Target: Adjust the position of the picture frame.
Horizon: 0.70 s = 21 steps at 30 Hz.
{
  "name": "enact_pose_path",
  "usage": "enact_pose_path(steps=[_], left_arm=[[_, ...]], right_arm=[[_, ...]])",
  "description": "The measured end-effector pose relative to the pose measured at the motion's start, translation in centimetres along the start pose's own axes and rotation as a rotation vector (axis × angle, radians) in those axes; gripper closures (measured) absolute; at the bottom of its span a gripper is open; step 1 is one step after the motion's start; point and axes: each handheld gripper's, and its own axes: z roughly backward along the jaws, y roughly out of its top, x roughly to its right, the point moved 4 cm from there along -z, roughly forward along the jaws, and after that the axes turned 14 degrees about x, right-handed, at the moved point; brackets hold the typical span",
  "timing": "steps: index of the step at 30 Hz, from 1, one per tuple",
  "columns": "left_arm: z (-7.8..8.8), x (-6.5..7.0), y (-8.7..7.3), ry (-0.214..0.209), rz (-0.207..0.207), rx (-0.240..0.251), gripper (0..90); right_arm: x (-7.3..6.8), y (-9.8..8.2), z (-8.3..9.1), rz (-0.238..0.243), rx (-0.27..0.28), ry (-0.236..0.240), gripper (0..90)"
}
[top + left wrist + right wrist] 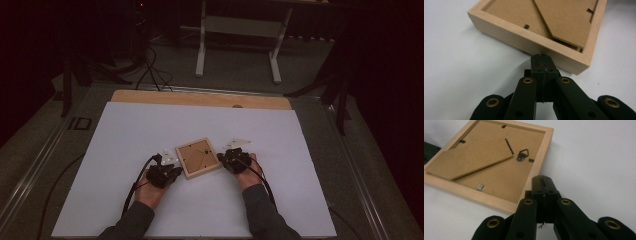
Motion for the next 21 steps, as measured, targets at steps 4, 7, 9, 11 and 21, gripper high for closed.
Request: enact_pose_path(steps=[4, 7, 9, 11, 21], left_arm=[[0.3, 0.3, -0.2, -0.009, -0.001, -0.005, 90.0], [0.6, 0.6, -0.3, -0.015, -0.009, -0.009, 89.9], [0.6, 0.7, -0.4, -0.014, -0.012, -0.013, 89.9], [0.7, 0.8, -0.4, -0.012, -0.006, -0.009, 89.9], [0.7, 0.6, -0.4, 0.010, 0.002, -0.007, 90.0]], right_arm=[[-0.4, -0.2, 0.5, 0.019, -0.018, 0.014, 89.9], [-0.6, -0.6, 0.8, 0.012, -0.028, 0.021, 89.9], [-0.7, -0.9, 1.0, 0.001, -0.031, 0.022, 89.9], [-0.7, -1.2, 1.2, -0.012, -0.031, 0.028, 89.9], [-1.3, -2.0, 2.1, -0.044, -0.027, 0.028, 90.0]])
